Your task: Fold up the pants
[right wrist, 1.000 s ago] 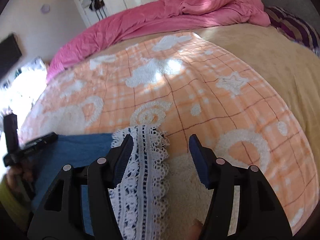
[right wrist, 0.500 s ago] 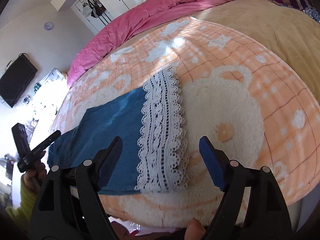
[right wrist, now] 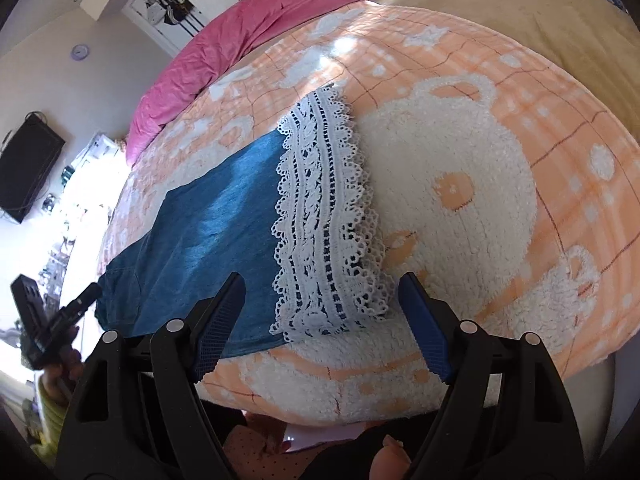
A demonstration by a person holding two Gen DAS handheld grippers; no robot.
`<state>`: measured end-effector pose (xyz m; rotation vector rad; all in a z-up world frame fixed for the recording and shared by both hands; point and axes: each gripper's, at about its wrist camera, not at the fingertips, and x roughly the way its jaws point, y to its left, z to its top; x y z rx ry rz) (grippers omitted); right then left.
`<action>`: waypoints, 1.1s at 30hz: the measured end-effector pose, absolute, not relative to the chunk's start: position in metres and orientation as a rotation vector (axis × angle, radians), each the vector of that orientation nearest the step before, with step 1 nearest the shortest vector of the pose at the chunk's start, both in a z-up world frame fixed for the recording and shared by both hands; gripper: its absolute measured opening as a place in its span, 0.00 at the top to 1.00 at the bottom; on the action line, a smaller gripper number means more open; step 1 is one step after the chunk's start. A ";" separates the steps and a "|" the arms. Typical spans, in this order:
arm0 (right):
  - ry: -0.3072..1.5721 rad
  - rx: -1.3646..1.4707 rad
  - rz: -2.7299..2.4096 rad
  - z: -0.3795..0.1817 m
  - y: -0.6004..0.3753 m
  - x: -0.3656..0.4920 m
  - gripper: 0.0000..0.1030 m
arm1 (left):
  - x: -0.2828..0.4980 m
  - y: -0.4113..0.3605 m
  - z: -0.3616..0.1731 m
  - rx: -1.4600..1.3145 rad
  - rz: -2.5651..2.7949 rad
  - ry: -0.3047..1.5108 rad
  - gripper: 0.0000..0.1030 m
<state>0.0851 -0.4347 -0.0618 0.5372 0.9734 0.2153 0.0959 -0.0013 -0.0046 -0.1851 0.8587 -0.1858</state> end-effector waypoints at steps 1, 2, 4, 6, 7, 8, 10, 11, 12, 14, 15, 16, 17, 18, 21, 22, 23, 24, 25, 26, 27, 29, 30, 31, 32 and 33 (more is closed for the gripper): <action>0.977 0.550 0.228 -0.063 -0.434 0.085 0.30 | 0.094 -0.002 -0.012 -0.172 -0.179 0.859 0.41; 0.985 0.550 0.238 -0.065 -0.432 0.086 0.30 | 0.095 -0.002 -0.019 -0.150 -0.159 0.867 0.41; 0.987 0.545 0.236 -0.065 -0.431 0.085 0.30 | 0.099 0.004 -0.031 -0.132 -0.093 0.895 0.40; 0.992 0.542 0.232 -0.067 -0.431 0.085 0.36 | 0.101 0.017 -0.037 -0.156 -0.044 0.898 0.40; 0.996 0.538 0.224 -0.069 -0.431 0.085 0.40 | 0.102 0.026 -0.037 -0.173 -0.014 0.888 0.40; 0.997 0.550 0.221 -0.071 -0.433 0.085 0.41 | 0.104 0.032 -0.036 -0.190 -0.005 0.883 0.40; 0.995 0.554 0.184 -0.072 -0.437 0.085 0.46 | 0.105 0.039 -0.034 -0.215 0.008 0.884 0.38; 0.998 0.538 0.183 -0.071 -0.434 0.086 0.46 | 0.106 0.042 -0.031 -0.224 0.009 0.879 0.38; 1.003 0.508 0.182 -0.071 -0.430 0.087 0.45 | 0.107 0.041 -0.029 -0.224 0.011 0.877 0.36; 1.006 0.446 0.185 -0.070 -0.422 0.090 0.55 | 0.111 0.039 -0.024 -0.235 -0.006 0.858 0.30; 1.002 0.428 0.178 -0.070 -0.421 0.090 0.66 | 0.114 0.040 -0.024 -0.248 -0.011 0.850 0.28; 0.993 0.438 0.193 -0.069 -0.423 0.088 0.82 | 0.119 0.042 -0.027 -0.259 0.003 0.863 0.28; 0.980 0.457 0.211 -0.068 -0.426 0.087 0.82 | 0.123 0.046 -0.032 -0.276 0.030 0.887 0.28; 0.966 0.455 0.211 -0.066 -0.428 0.084 0.83 | 0.126 0.050 -0.036 -0.293 0.038 0.895 0.29; 0.948 0.408 0.187 -0.059 -0.433 0.077 0.84 | 0.126 0.059 -0.045 -0.277 0.062 0.887 0.37; 0.959 0.381 0.155 -0.059 -0.434 0.075 0.84 | 0.126 0.061 -0.047 -0.281 0.061 0.882 0.38; 0.977 0.361 0.143 -0.061 -0.433 0.076 0.84 | 0.126 0.061 -0.049 -0.280 0.060 0.881 0.38; 0.999 0.344 0.139 -0.064 -0.430 0.077 0.82 | 0.125 0.060 -0.050 -0.270 0.060 0.878 0.38; 1.016 0.318 0.122 -0.066 -0.427 0.079 0.82 | 0.126 0.059 -0.051 -0.259 0.062 0.875 0.38; 1.020 0.281 0.109 -0.065 -0.422 0.079 0.79 | 0.125 0.058 -0.052 -0.250 0.063 0.873 0.38; 1.022 0.253 0.099 -0.064 -0.418 0.079 0.77 | 0.125 0.056 -0.052 -0.234 0.064 0.870 0.38; 1.024 0.244 0.082 -0.064 -0.417 0.078 0.66 | 0.123 0.052 -0.054 -0.205 0.064 0.861 0.37; 1.019 0.257 0.081 -0.064 -0.419 0.076 0.64 | 0.122 0.052 -0.053 -0.198 0.062 0.858 0.37; 1.009 0.276 0.075 -0.062 -0.424 0.072 0.56 | 0.120 0.051 -0.051 -0.197 0.057 0.854 0.35; 0.996 0.286 0.064 -0.060 -0.427 0.068 0.49 | 0.117 0.050 -0.047 -0.202 0.045 0.843 0.34; 0.976 0.298 0.049 -0.057 -0.432 0.062 0.48 | 0.113 0.049 -0.042 -0.202 0.038 0.836 0.31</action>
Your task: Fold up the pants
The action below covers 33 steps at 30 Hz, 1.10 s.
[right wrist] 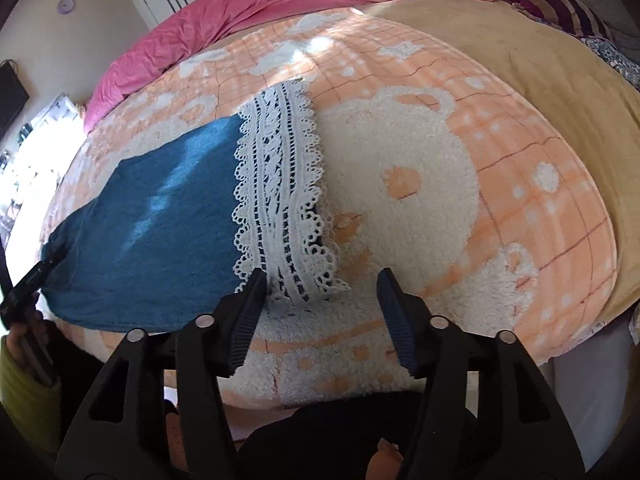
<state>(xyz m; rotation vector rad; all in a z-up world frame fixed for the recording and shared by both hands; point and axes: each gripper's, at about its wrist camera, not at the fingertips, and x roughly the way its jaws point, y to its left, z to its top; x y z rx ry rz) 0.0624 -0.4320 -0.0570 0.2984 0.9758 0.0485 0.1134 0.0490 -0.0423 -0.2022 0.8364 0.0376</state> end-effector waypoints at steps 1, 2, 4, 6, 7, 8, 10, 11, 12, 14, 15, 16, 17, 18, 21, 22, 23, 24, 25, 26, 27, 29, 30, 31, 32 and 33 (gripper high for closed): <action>0.950 0.316 0.039 -0.053 -0.437 0.056 0.47 | 0.109 0.046 -0.037 -0.197 0.032 0.828 0.28; 0.929 0.329 0.039 -0.049 -0.440 0.050 0.47 | 0.104 0.042 -0.031 -0.192 0.026 0.816 0.27; 0.881 0.329 0.042 -0.038 -0.441 0.042 0.47 | 0.096 0.033 -0.020 -0.182 -0.006 0.789 0.25; 0.839 0.315 0.049 -0.026 -0.435 0.039 0.47 | 0.090 0.017 -0.007 -0.133 -0.033 0.752 0.21; 0.815 0.311 0.065 -0.020 -0.429 0.039 0.46 | 0.088 0.009 -0.002 -0.108 -0.048 0.736 0.18; 0.793 0.301 0.091 -0.014 -0.420 0.040 0.45 | 0.086 0.002 0.000 -0.095 -0.067 0.727 0.18; 0.769 0.270 0.142 -0.006 -0.398 0.046 0.40 | 0.086 -0.016 -0.003 -0.065 -0.116 0.732 0.17; 0.766 0.247 0.176 -0.003 -0.384 0.052 0.36 | 0.088 -0.024 -0.007 -0.045 -0.135 0.743 0.17; 0.766 0.229 0.198 -0.003 -0.373 0.057 0.35 | 0.092 -0.029 -0.010 -0.027 -0.146 0.755 0.17; 0.781 0.193 0.238 -0.005 -0.348 0.070 0.35 | 0.098 -0.040 -0.020 0.003 -0.180 0.778 0.17; 0.793 0.179 0.248 -0.008 -0.337 0.075 0.34 | 0.100 -0.043 -0.025 0.014 -0.188 0.787 0.16; 0.807 0.167 0.257 -0.013 -0.328 0.080 0.32 | 0.103 -0.045 -0.031 0.030 -0.185 0.806 0.15; 0.832 0.153 0.258 -0.019 -0.320 0.086 0.32 | 0.106 -0.046 -0.038 0.045 -0.174 0.832 0.14; 0.851 0.143 0.254 -0.026 -0.316 0.090 0.32 | 0.109 -0.044 -0.043 0.045 -0.167 0.848 0.13; 0.914 0.128 0.192 -0.047 -0.314 0.094 0.28 | 0.117 -0.032 -0.063 0.030 -0.127 0.909 0.13; 0.946 0.132 0.153 -0.057 -0.319 0.097 0.27 | 0.119 -0.028 -0.067 0.019 -0.136 0.917 0.13; 0.962 0.149 0.138 -0.064 -0.324 0.097 0.27 | 0.120 -0.026 -0.069 0.014 -0.146 0.914 0.12; 0.950 0.186 0.156 -0.068 -0.329 0.095 0.27 | 0.121 -0.025 -0.070 0.020 -0.148 0.907 0.10; 0.939 0.198 0.163 -0.069 -0.331 0.093 0.27 | 0.121 -0.026 -0.070 0.030 -0.146 0.901 0.09; 0.931 0.194 0.166 -0.068 -0.330 0.091 0.27 | 0.120 -0.026 -0.072 0.034 -0.144 0.897 0.09; 0.927 0.188 0.167 -0.068 -0.329 0.091 0.26 | 0.120 -0.027 -0.072 0.036 -0.144 0.893 0.09; 0.905 0.209 0.180 -0.066 -0.330 0.088 0.24 | 0.120 -0.027 -0.072 0.036 -0.144 0.887 0.09; 0.886 0.231 0.187 -0.064 -0.333 0.086 0.24 | 0.118 -0.027 -0.070 0.031 -0.148 0.884 0.09; 0.861 0.261 0.189 -0.060 -0.337 0.082 0.24 | 0.116 -0.027 -0.067 0.026 -0.155 0.878 0.09; 0.822 0.295 0.181 -0.054 -0.343 0.076 0.24 | 0.113 -0.028 -0.063 0.020 -0.165 0.867 0.09; 0.791 0.313 0.172 -0.048 -0.349 0.071 0.24 | 0.110 -0.029 -0.058 0.015 -0.177 0.855 0.09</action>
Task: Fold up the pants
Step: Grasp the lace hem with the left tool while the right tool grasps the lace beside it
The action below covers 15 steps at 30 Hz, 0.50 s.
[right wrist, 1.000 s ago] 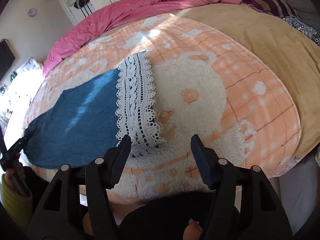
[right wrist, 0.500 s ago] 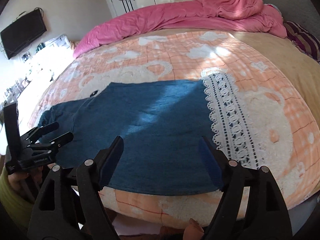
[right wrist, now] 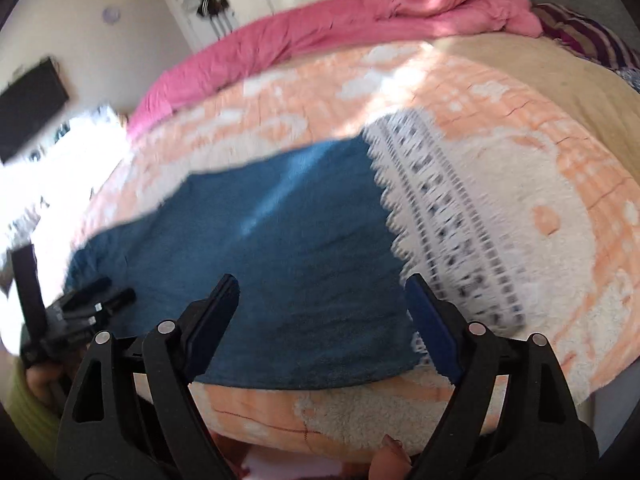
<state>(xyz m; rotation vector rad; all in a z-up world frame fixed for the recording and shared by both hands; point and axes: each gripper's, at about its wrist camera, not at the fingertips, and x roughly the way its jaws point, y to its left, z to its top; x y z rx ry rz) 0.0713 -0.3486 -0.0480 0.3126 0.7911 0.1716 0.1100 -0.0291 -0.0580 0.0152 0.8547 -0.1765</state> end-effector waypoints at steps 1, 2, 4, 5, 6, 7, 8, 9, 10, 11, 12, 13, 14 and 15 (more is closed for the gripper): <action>0.760 0.327 0.159 -0.042 -0.354 0.067 0.21 | 0.108 -0.031 -0.054 0.014 -0.185 0.844 0.09; 0.728 0.343 0.126 -0.036 -0.362 0.062 0.18 | 0.105 -0.034 -0.049 0.015 -0.191 0.831 0.09; 0.702 0.372 0.071 -0.032 -0.375 0.056 0.17 | 0.100 -0.041 -0.039 0.016 -0.209 0.807 0.09; 0.700 0.385 0.051 -0.033 -0.380 0.055 0.16 | 0.097 -0.044 -0.035 0.018 -0.221 0.796 0.08; 0.703 0.399 0.032 -0.034 -0.385 0.054 0.16 | 0.094 -0.049 -0.031 0.026 -0.233 0.785 0.07; 0.704 0.413 0.013 -0.036 -0.389 0.053 0.14 | 0.090 -0.053 -0.027 0.037 -0.241 0.773 0.06; 0.708 0.419 0.004 -0.038 -0.392 0.053 0.14 | 0.087 -0.057 -0.023 0.045 -0.254 0.766 0.06; 0.715 0.422 0.004 -0.040 -0.395 0.054 0.14 | 0.086 -0.061 -0.020 0.052 -0.265 0.761 0.05; 0.722 0.428 0.009 -0.042 -0.396 0.054 0.13 | 0.084 -0.065 -0.018 0.057 -0.272 0.759 0.05; 0.728 0.436 0.017 -0.043 -0.397 0.055 0.13 | 0.084 -0.068 -0.015 0.059 -0.280 0.759 0.05; 0.735 0.444 0.019 -0.044 -0.400 0.054 0.13 | 0.084 -0.072 -0.013 0.063 -0.292 0.761 0.05; 0.737 0.447 0.017 -0.045 -0.401 0.054 0.13 | 0.085 -0.077 -0.010 0.067 -0.304 0.765 0.05; 0.741 0.449 0.016 -0.046 -0.402 0.056 0.12 | 0.087 -0.083 -0.008 0.073 -0.319 0.768 0.05; 0.746 0.455 0.015 -0.047 -0.403 0.057 0.12 | 0.089 -0.089 -0.005 0.079 -0.334 0.769 0.05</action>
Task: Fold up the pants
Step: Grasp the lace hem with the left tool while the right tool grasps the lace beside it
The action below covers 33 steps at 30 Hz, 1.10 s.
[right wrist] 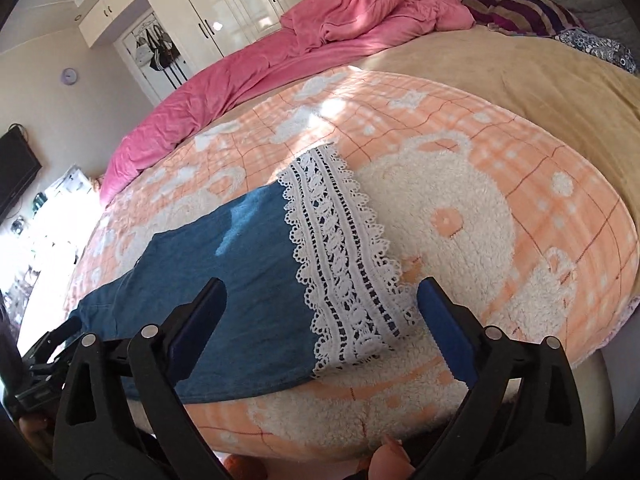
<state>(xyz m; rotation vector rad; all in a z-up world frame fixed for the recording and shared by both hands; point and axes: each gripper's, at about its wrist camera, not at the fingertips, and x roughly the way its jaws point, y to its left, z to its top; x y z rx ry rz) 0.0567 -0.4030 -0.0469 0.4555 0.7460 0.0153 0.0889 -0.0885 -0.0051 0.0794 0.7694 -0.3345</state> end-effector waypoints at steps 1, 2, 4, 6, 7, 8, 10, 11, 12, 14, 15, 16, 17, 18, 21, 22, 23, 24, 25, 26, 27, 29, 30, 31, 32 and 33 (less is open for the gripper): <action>0.748 0.463 0.015 -0.049 -0.404 0.057 0.12 | 0.093 -0.096 -0.001 0.080 -0.353 0.772 0.05; 0.755 0.471 0.014 -0.051 -0.406 0.057 0.12 | 0.097 -0.103 0.001 0.082 -0.372 0.779 0.05; 0.765 0.483 0.007 -0.054 -0.409 0.057 0.12 | 0.109 -0.119 0.009 0.096 -0.401 0.772 0.05; 0.772 0.489 -0.007 -0.056 -0.412 0.056 0.12 | 0.123 -0.138 0.013 0.130 -0.426 0.778 0.05; 0.770 0.489 -0.022 -0.056 -0.413 0.055 0.12 | 0.131 -0.147 0.014 0.142 -0.435 0.780 0.04; 0.756 0.488 -0.036 -0.055 -0.416 0.052 0.12 | 0.139 -0.155 0.015 0.151 -0.443 0.789 0.04; 0.755 0.484 -0.044 -0.055 -0.418 0.052 0.12 | 0.156 -0.173 0.016 0.169 -0.484 0.818 0.04; 0.760 0.492 -0.040 -0.057 -0.419 0.052 0.12 | 0.165 -0.183 0.016 0.178 -0.498 0.826 0.04; 0.768 0.502 -0.027 -0.060 -0.419 0.054 0.12 | 0.174 -0.191 0.015 0.188 -0.506 0.835 0.04; 0.792 0.507 -0.006 -0.064 -0.417 0.057 0.12 | 0.192 -0.208 0.009 0.209 -0.536 0.861 0.04; 0.797 0.507 0.006 -0.065 -0.415 0.058 0.12 | 0.201 -0.216 0.005 0.216 -0.547 0.874 0.04; 0.801 0.507 0.020 -0.065 -0.414 0.060 0.12 | 0.212 -0.226 0.001 0.230 -0.565 0.895 0.04; 0.807 0.504 0.026 -0.066 -0.413 0.061 0.12 | 0.221 -0.233 -0.003 0.238 -0.570 0.911 0.04; 0.817 0.505 0.032 -0.068 -0.412 0.063 0.12 | 0.230 -0.240 -0.007 0.255 -0.574 0.935 0.04; 0.832 0.514 0.051 -0.072 -0.411 0.066 0.15 | 0.249 -0.263 -0.016 0.321 -0.601 0.958 0.05; 0.832 0.515 0.069 -0.072 -0.410 0.067 0.25 | 0.256 -0.271 -0.019 0.328 -0.623 0.962 0.05; 0.837 0.508 0.072 -0.072 -0.409 0.067 0.36 | 0.262 -0.275 -0.021 0.327 -0.639 0.972 0.05; 0.842 0.503 0.068 -0.073 -0.408 0.067 0.43 | 0.269 -0.280 -0.024 0.323 -0.655 0.984 0.06; 0.849 0.508 0.071 -0.075 -0.409 0.068 0.47 | 0.274 -0.284 -0.025 0.319 -0.667 0.984 0.06; 0.850 0.515 0.074 -0.075 -0.409 0.068 0.47 | 0.280 -0.288 -0.028 0.311 -0.700 0.992 0.08; 0.847 0.522 0.077 -0.075 -0.410 0.068 0.47 | 0.285 -0.291 -0.031 0.288 -0.736 1.005 0.20; 0.841 0.535 0.085 -0.076 -0.411 0.067 0.47 | 0.296 -0.294 -0.037 0.252 -0.786 1.045 0.34; 0.830 0.544 0.089 -0.076 -0.412 0.067 0.47 | 0.301 -0.297 -0.040 0.237 -0.806 1.051 0.34; 0.829 0.547 0.092 -0.076 -0.412 0.068 0.47 | 0.305 -0.297 -0.043 0.212 -0.844 1.064 0.34; 0.833 0.551 0.093 -0.078 -0.412 0.071 0.47 | 0.308 -0.299 -0.045 0.191 -0.877 1.073 0.34; 0.830 0.556 0.096 -0.079 -0.412 0.072 0.47 | 0.310 -0.300 -0.048 0.173 -0.916 1.083 0.34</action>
